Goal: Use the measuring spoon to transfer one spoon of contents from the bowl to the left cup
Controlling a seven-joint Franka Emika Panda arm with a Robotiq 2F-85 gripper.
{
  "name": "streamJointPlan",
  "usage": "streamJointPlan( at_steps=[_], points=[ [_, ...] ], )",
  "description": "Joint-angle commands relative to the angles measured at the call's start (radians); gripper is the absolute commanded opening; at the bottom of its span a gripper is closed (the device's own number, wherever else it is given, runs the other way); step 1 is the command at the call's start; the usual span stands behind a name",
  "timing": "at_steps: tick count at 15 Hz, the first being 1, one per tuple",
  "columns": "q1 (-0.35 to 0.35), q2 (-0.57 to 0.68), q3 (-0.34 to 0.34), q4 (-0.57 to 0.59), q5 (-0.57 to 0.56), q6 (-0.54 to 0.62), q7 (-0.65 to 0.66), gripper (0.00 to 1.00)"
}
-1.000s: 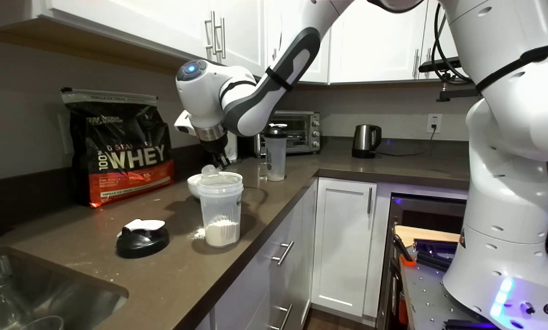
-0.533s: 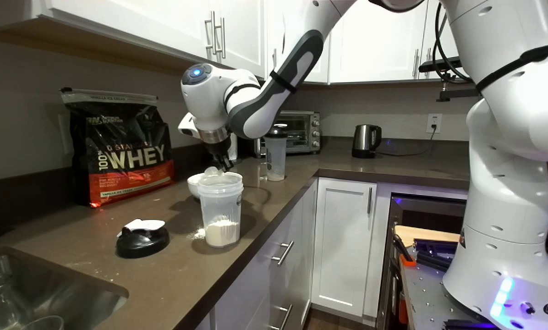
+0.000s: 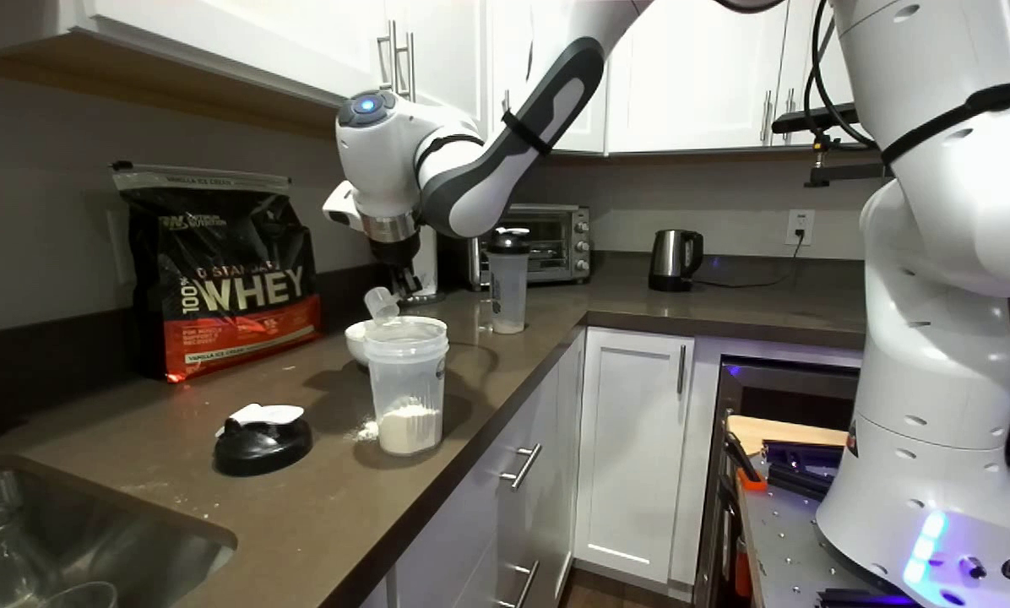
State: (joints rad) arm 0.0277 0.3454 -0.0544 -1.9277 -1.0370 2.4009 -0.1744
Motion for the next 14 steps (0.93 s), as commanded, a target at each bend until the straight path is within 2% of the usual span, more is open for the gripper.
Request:
streamJointPlan(
  at_steps=[1,14],
  points=[
    [-0.01,-0.02,0.001,-0.039,-0.064,0.054,0.057,0.01],
    [-0.009,-0.009,-0.01,-0.077,-0.26,0.162,0.335,0.01]
  ],
)
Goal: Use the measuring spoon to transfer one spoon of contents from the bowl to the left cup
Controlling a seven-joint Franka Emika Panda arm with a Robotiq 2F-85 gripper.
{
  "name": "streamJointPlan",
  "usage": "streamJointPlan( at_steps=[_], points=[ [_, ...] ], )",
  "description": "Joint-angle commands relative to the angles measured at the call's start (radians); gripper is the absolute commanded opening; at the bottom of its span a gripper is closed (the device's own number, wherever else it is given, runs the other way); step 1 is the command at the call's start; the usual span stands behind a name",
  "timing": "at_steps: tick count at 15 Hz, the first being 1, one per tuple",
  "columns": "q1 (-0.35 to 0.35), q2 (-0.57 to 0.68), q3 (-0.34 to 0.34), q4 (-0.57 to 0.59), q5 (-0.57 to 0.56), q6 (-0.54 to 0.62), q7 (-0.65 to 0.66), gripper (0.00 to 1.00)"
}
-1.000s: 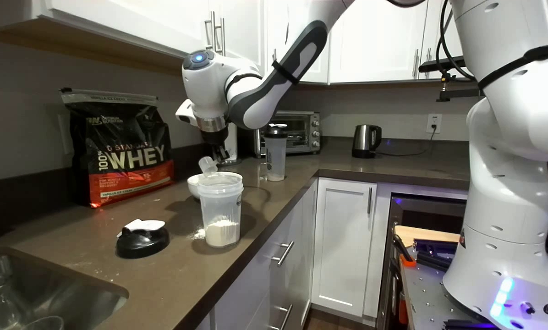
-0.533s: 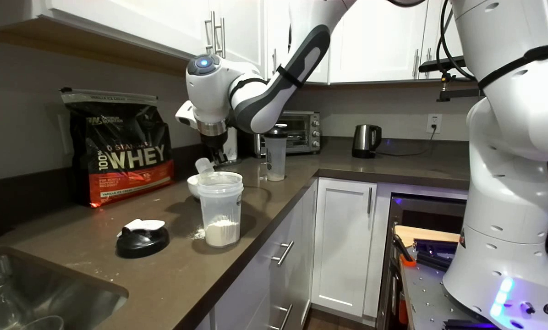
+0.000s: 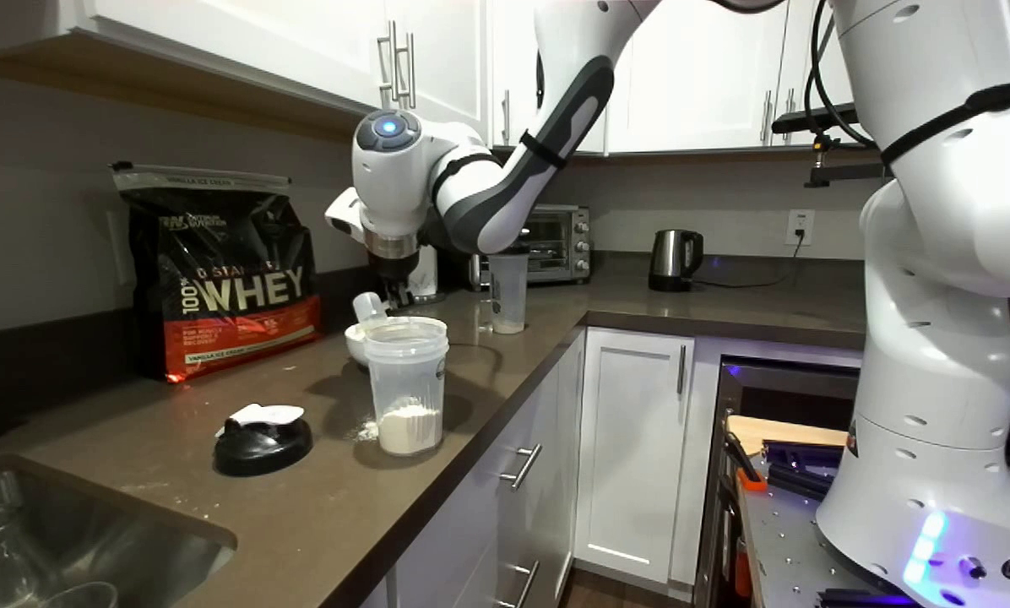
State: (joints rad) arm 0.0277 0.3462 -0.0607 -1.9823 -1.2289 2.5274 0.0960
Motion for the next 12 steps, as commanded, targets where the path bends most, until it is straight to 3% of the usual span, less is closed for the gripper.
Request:
streamJointPlan(
  at_steps=[1,12],
  points=[
    [-0.009,-0.008,-0.004,-0.024,-0.084,0.035,0.078,0.01],
    [-0.018,0.005,0.007,-0.055,-0.113,0.027,0.087,0.01]
  ],
)
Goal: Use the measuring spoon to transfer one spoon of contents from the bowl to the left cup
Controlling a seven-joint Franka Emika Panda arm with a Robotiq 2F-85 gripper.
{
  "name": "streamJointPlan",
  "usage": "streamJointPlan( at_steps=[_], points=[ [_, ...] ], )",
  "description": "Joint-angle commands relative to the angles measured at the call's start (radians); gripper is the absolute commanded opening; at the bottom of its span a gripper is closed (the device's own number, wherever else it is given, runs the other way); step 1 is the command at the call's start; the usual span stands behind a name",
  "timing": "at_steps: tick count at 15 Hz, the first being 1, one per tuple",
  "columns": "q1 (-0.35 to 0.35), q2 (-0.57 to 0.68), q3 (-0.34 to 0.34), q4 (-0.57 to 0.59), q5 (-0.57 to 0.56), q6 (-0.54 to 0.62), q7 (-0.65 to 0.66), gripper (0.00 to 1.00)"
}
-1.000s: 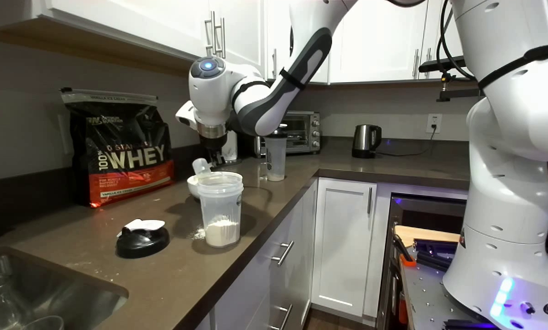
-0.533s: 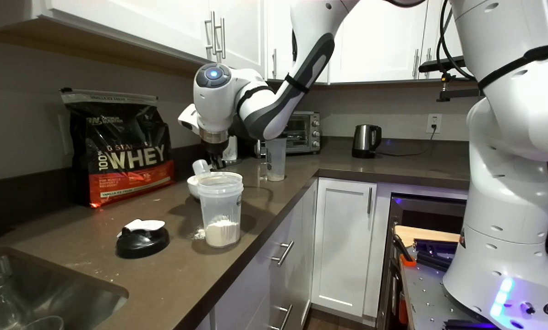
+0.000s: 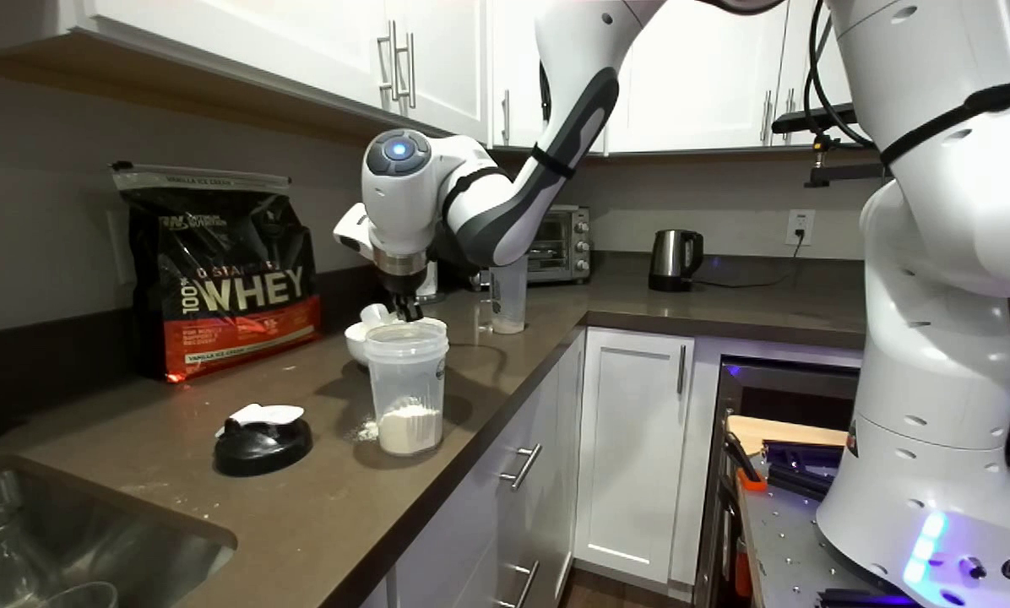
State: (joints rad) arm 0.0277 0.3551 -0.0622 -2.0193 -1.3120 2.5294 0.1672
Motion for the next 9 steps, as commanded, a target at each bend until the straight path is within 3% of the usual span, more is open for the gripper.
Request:
streamJointPlan(
  at_steps=[1,5,9],
  points=[
    [-0.019,-0.003,0.01,-0.021,-0.023,0.021,0.006,0.01],
    [-0.032,-0.003,0.023,-0.037,0.046,0.012,-0.071,0.01],
    [-0.053,-0.006,0.048,-0.044,0.216,-0.016,-0.235,0.01]
  ],
)
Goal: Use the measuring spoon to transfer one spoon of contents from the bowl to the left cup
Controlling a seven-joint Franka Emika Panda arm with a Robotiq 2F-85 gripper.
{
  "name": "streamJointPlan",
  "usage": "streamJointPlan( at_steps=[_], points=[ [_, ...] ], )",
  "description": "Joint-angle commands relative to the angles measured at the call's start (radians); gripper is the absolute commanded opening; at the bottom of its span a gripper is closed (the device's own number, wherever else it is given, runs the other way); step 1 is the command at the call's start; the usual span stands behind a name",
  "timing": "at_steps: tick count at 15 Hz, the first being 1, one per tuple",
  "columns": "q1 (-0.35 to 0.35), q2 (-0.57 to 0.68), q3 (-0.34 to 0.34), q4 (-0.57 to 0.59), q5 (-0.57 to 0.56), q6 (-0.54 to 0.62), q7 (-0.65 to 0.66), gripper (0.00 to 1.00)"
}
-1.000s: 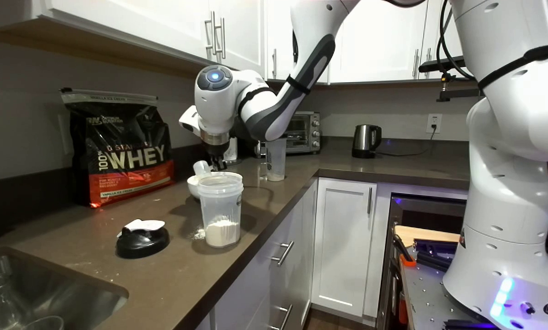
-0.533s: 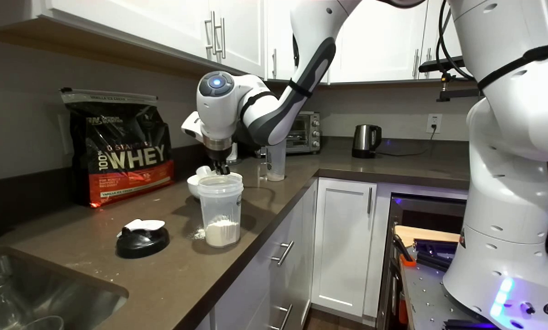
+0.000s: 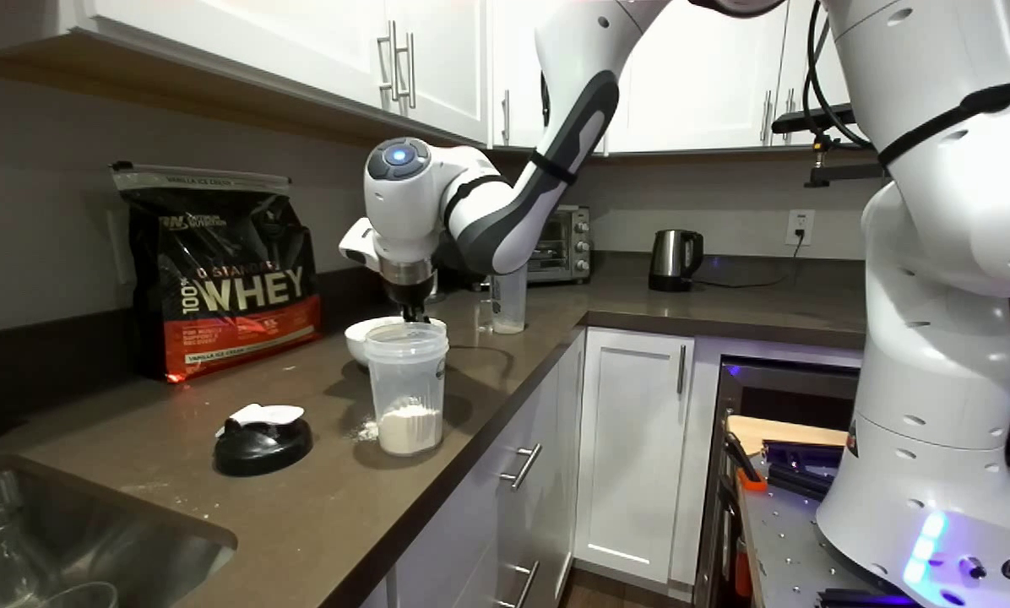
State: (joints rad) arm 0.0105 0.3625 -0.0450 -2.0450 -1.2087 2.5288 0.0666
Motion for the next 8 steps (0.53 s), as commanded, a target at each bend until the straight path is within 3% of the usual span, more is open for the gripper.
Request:
streamJointPlan(
  at_steps=[1,8],
  points=[
    [-0.042,-0.014,0.039,-0.018,0.17,-0.024,-0.188,0.01],
    [-0.037,-0.02,0.033,0.012,0.341,-0.065,-0.325,0.01]
  ],
)
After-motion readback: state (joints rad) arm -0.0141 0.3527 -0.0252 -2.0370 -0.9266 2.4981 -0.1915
